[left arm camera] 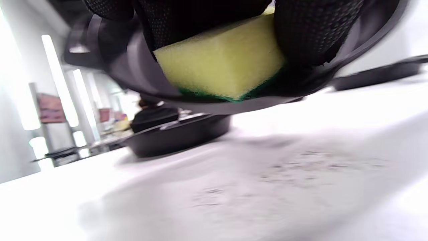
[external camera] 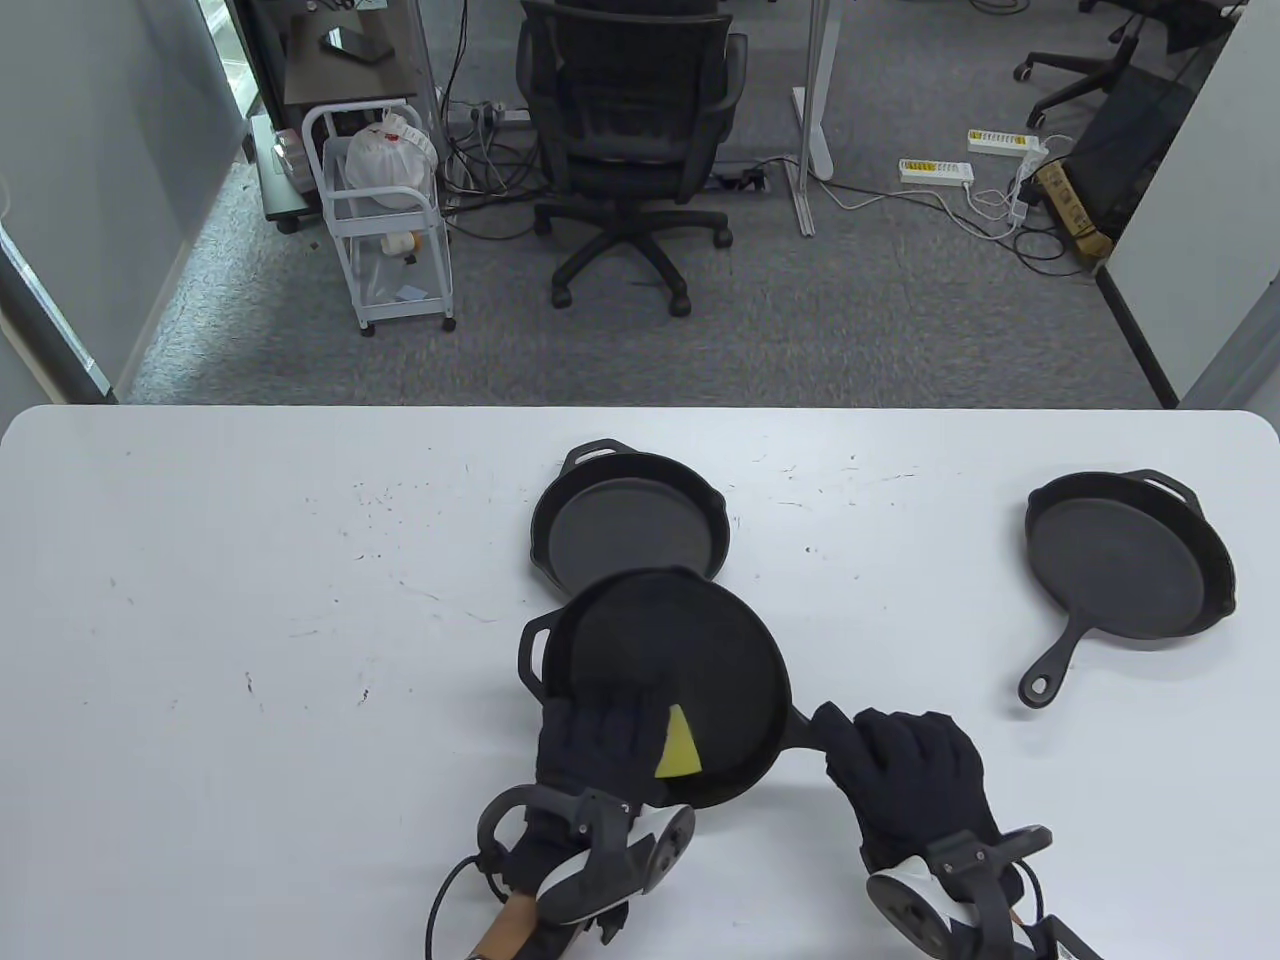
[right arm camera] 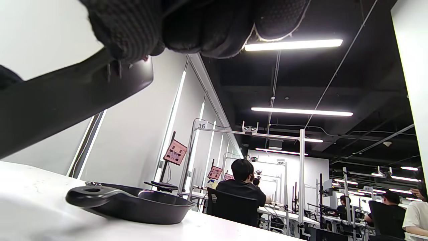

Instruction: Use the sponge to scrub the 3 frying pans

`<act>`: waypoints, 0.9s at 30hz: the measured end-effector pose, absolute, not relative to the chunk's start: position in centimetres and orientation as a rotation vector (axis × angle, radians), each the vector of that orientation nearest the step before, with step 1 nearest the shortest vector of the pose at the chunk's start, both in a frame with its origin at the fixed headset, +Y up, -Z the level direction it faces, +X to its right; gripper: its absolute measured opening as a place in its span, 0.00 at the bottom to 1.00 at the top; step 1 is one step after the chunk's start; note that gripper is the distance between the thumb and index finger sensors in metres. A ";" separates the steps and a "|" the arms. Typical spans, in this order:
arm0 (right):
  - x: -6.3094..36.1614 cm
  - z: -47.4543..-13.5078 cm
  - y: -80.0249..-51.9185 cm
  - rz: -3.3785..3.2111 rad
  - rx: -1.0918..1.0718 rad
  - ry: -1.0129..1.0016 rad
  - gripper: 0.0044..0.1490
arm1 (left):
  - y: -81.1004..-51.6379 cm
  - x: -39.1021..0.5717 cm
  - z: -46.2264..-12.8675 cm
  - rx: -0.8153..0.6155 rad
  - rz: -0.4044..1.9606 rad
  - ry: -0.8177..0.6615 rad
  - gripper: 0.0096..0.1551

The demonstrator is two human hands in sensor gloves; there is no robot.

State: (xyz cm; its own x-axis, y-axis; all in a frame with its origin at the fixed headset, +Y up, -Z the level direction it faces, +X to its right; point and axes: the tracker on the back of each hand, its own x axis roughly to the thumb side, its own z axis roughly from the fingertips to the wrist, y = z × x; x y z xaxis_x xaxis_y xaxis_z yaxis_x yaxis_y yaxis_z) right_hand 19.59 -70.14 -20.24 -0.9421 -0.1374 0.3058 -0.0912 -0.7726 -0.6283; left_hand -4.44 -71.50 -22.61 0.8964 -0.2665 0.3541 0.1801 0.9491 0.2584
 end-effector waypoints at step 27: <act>18.7 -20.3 -70.7 -2.895 -0.596 1.026 0.33 | -71.0 -3.6 -22.0 0.260 -0.204 -0.427 0.49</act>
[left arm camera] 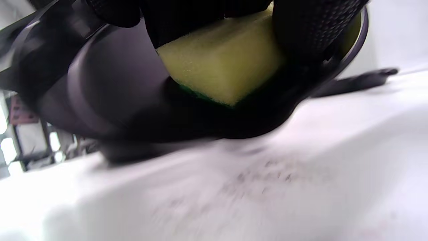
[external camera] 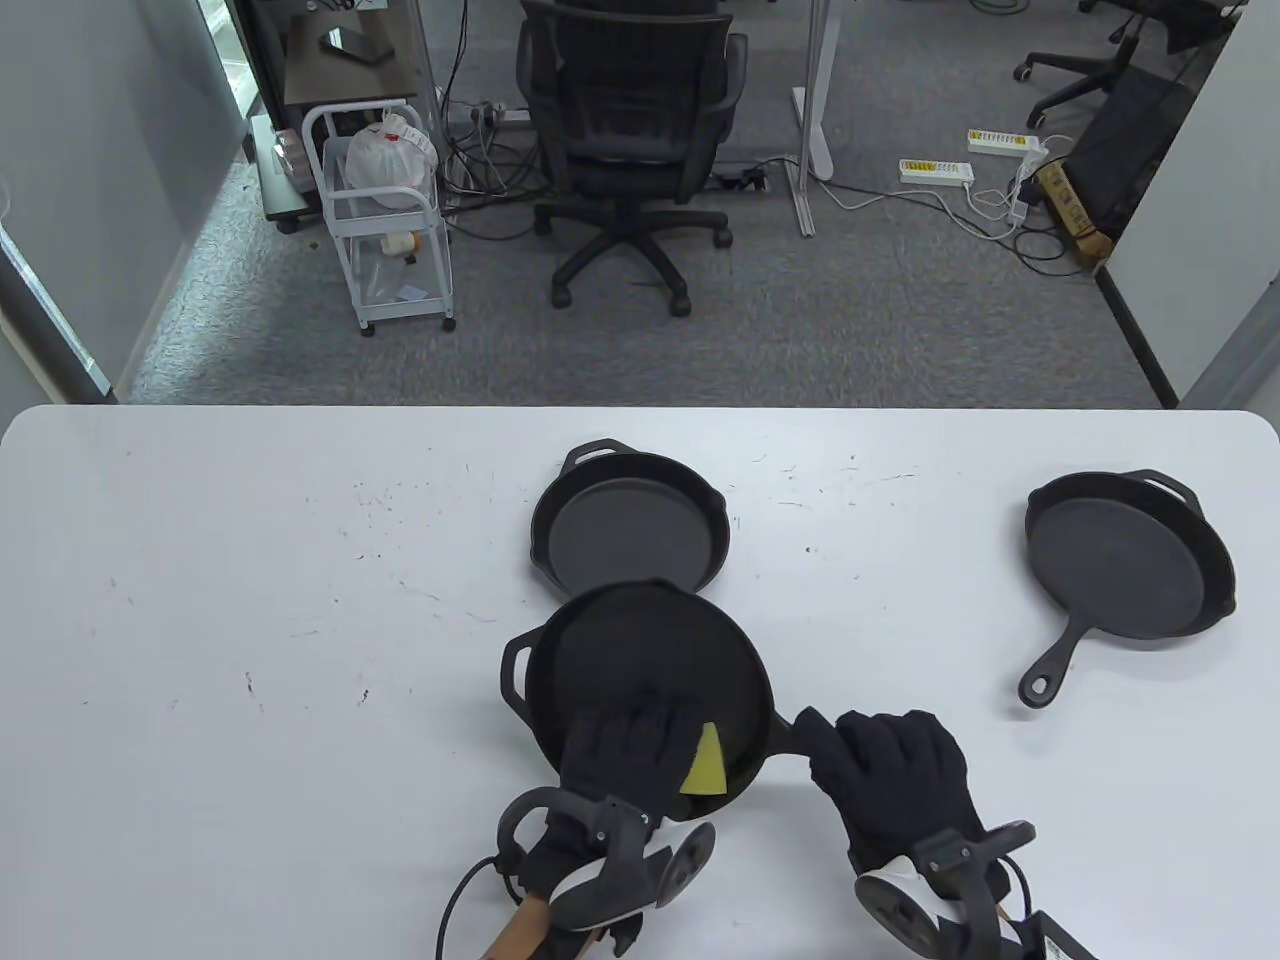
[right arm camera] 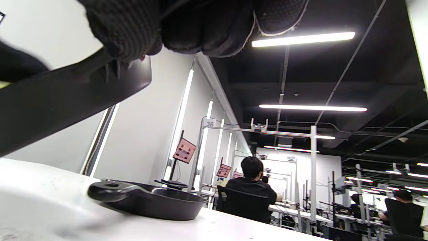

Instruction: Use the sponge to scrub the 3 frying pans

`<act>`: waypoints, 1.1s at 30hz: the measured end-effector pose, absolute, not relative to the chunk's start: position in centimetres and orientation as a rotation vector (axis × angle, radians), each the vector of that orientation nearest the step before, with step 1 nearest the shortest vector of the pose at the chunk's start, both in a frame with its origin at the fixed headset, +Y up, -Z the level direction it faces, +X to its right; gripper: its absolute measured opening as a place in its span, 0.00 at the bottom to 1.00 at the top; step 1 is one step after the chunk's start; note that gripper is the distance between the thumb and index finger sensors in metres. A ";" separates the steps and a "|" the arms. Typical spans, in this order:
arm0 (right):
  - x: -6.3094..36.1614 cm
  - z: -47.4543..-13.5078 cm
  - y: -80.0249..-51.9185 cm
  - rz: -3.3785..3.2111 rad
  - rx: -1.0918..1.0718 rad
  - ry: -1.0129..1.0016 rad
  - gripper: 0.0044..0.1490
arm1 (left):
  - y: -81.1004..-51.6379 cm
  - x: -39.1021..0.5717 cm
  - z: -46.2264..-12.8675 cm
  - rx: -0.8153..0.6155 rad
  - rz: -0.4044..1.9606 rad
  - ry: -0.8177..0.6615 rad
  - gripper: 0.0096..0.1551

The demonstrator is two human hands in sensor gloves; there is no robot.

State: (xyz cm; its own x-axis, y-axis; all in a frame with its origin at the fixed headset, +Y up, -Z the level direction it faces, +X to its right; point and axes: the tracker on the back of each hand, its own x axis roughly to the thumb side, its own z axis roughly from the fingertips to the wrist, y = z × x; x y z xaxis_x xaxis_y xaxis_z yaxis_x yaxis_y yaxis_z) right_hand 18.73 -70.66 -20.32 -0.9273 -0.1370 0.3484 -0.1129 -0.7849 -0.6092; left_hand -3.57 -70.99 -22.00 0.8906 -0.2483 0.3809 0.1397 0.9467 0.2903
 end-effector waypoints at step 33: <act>17.9 -19.0 -70.2 -2.851 -0.698 1.067 0.34 | -69.1 -8.9 -23.8 0.430 -0.184 -0.076 0.49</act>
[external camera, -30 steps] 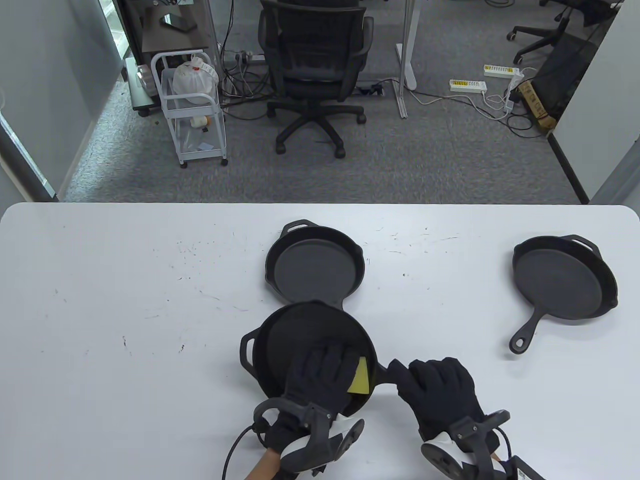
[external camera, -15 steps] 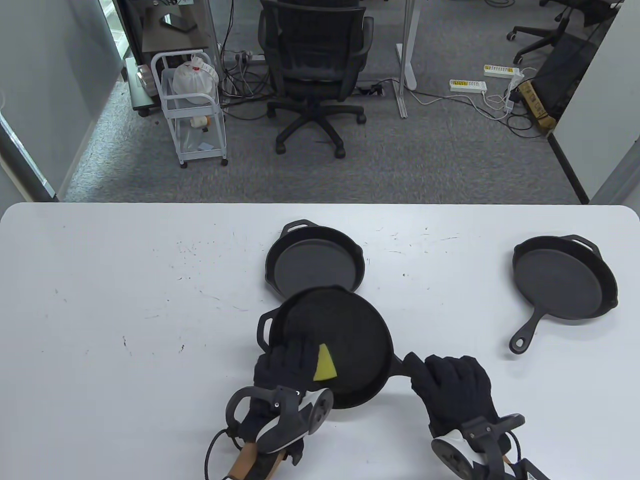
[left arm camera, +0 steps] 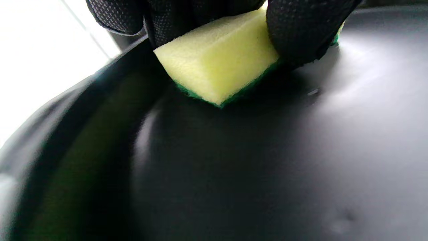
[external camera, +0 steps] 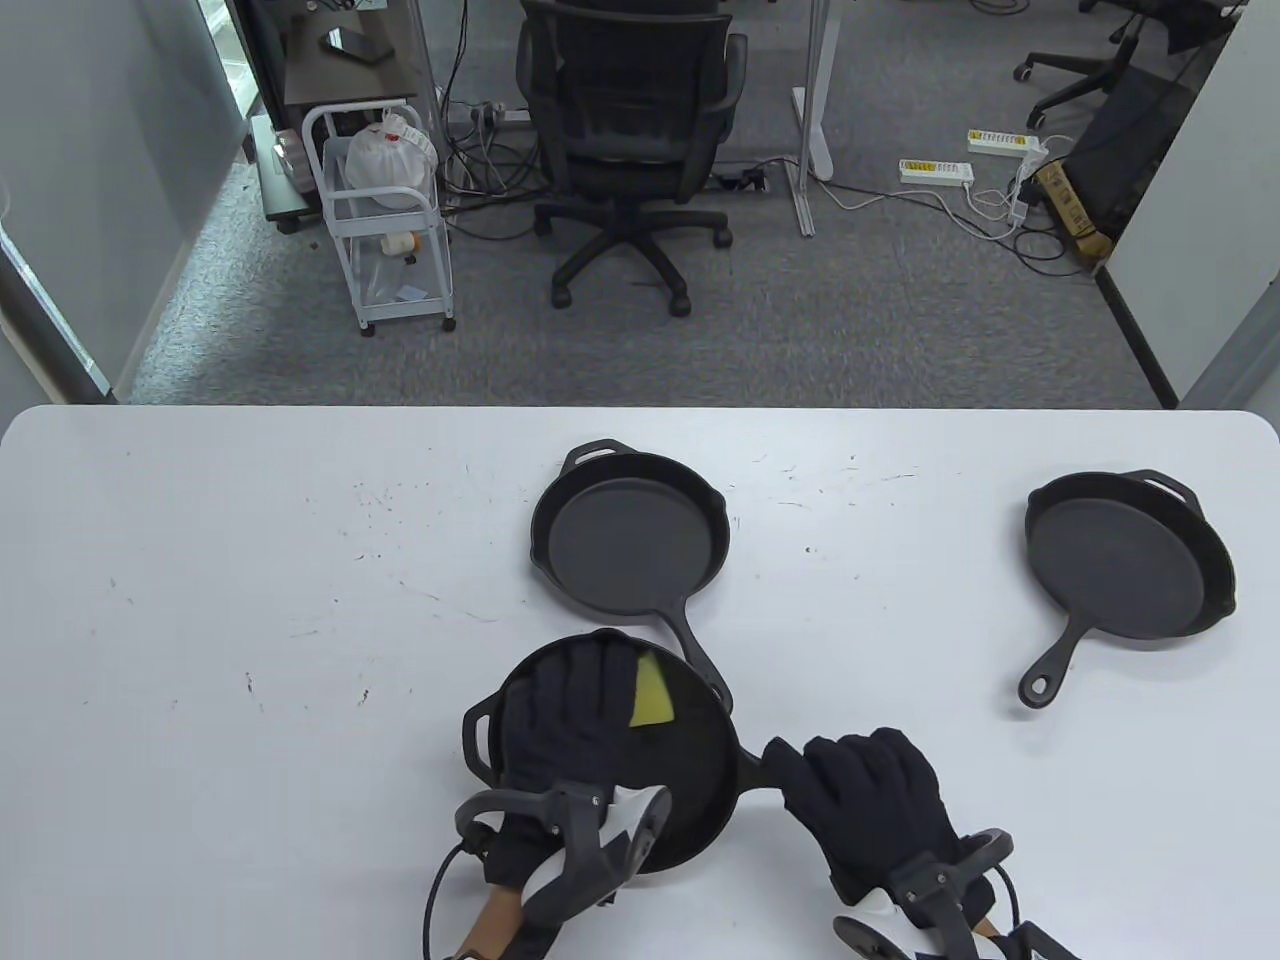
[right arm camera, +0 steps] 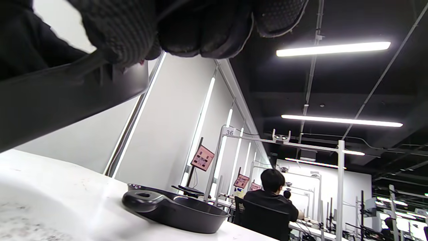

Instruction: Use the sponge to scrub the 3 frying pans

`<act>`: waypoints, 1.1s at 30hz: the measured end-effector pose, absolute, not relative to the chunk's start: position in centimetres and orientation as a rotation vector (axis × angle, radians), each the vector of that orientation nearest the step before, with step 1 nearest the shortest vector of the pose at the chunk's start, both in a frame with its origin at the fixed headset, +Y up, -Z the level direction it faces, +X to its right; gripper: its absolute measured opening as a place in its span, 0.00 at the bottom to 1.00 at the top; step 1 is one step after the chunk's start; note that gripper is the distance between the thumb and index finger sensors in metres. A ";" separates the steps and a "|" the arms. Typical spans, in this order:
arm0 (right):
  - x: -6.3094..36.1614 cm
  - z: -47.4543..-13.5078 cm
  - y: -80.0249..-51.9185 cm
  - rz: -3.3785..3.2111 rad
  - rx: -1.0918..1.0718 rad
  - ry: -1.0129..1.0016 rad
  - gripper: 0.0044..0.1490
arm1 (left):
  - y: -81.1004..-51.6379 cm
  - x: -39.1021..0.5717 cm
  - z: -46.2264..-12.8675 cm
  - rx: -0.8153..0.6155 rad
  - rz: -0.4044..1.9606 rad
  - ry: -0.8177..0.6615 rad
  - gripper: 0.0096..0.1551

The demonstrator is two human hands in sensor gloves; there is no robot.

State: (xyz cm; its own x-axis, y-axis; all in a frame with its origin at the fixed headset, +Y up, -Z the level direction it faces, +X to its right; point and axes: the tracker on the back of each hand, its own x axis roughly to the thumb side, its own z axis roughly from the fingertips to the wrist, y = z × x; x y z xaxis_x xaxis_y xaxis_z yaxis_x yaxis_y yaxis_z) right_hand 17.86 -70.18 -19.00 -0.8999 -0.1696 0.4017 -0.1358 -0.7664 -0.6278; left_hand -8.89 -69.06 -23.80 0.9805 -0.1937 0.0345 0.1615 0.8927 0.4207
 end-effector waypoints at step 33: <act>25.7 -23.6 -69.6 -3.453 -0.081 0.733 0.31 | -69.6 -6.5 -22.0 0.460 -0.092 -0.318 0.50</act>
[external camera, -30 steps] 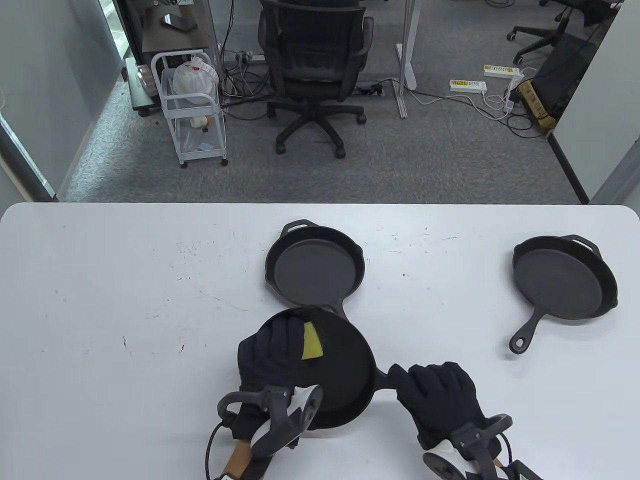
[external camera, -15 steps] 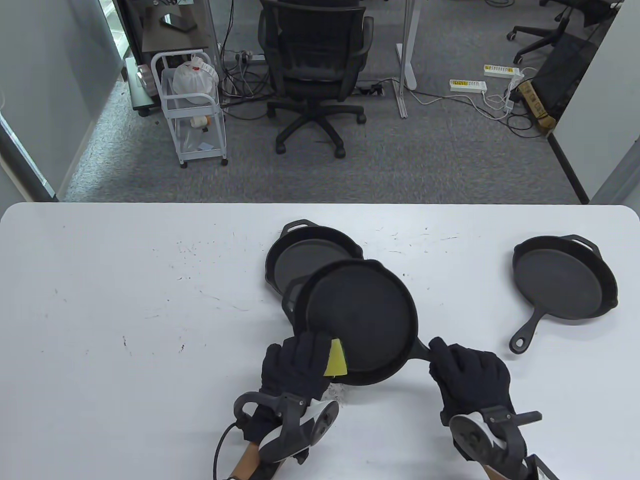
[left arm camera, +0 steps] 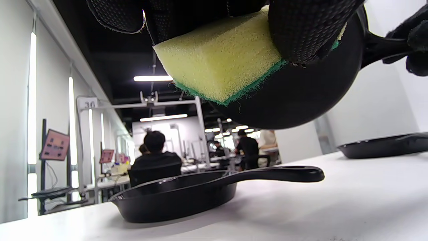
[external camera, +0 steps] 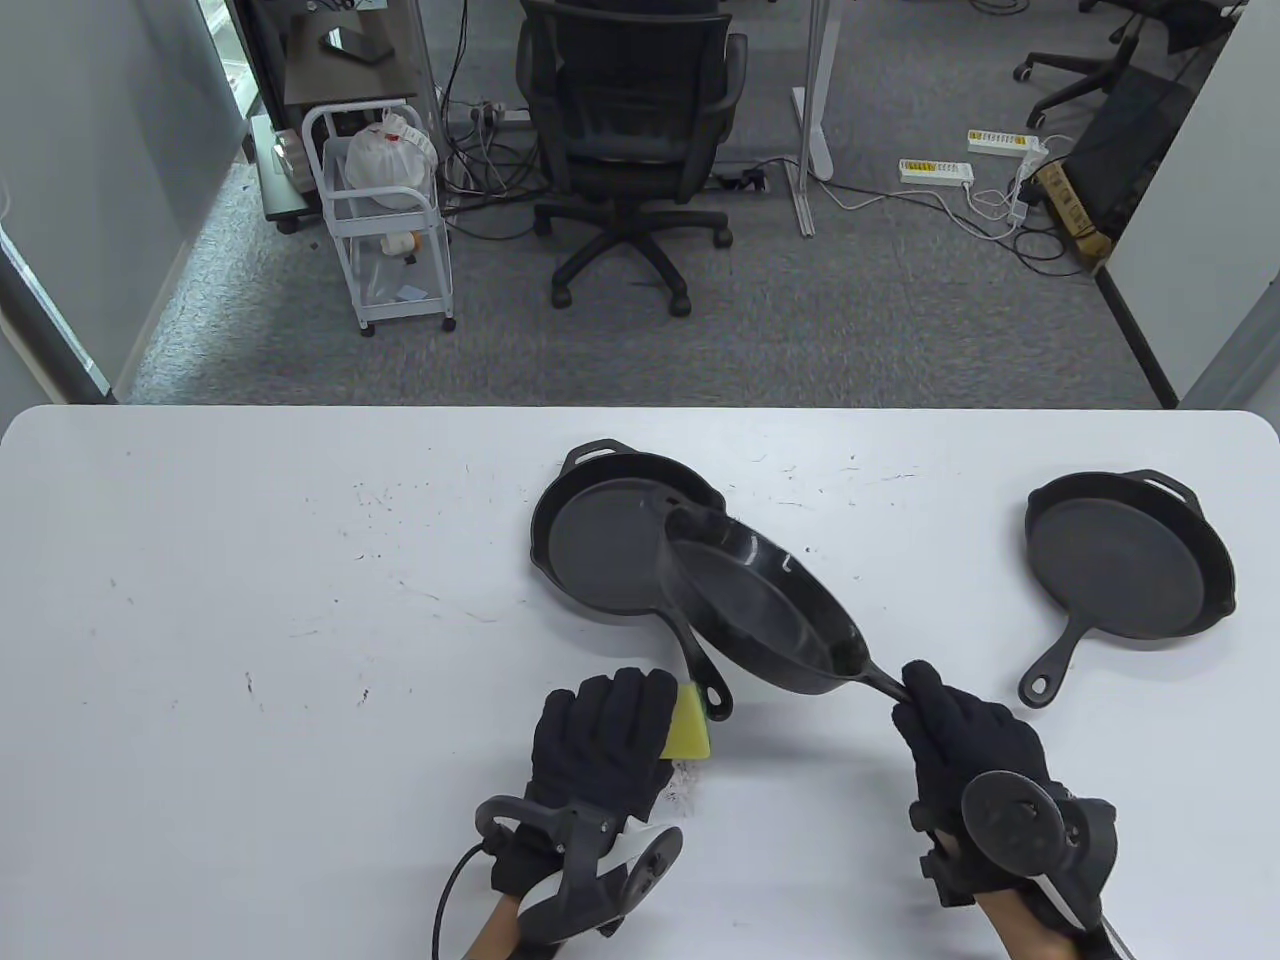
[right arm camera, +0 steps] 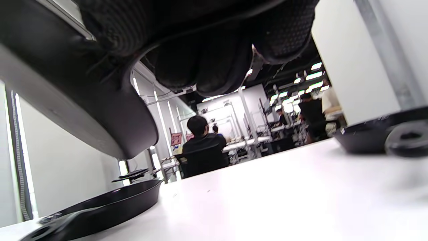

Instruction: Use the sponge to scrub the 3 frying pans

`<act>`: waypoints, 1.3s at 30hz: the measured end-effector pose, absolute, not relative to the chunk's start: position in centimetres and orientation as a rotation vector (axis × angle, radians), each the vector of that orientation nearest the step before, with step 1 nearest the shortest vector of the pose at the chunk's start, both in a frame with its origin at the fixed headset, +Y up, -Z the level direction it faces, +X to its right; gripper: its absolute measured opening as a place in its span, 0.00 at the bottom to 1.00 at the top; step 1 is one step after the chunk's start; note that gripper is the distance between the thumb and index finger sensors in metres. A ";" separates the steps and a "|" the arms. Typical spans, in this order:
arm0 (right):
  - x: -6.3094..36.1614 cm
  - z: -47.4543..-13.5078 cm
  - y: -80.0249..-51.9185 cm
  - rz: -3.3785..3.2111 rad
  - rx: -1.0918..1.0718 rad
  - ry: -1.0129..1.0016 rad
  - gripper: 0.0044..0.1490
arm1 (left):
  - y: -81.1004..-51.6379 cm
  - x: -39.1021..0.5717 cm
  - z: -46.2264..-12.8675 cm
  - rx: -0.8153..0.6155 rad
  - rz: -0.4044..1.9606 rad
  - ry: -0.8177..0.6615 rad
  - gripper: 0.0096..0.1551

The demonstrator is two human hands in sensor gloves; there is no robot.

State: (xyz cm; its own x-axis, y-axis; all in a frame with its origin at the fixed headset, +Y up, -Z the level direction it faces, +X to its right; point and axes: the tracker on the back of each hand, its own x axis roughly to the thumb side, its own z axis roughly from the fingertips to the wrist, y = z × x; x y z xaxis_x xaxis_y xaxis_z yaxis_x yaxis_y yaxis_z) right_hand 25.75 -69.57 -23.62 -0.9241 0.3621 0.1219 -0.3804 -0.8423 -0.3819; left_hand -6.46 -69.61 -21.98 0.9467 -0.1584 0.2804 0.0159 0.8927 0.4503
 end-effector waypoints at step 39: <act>24.1 -23.2 -70.5 2.391 0.313 -0.066 0.31 | -69.9 -5.0 -21.2 0.501 -0.073 -0.432 0.49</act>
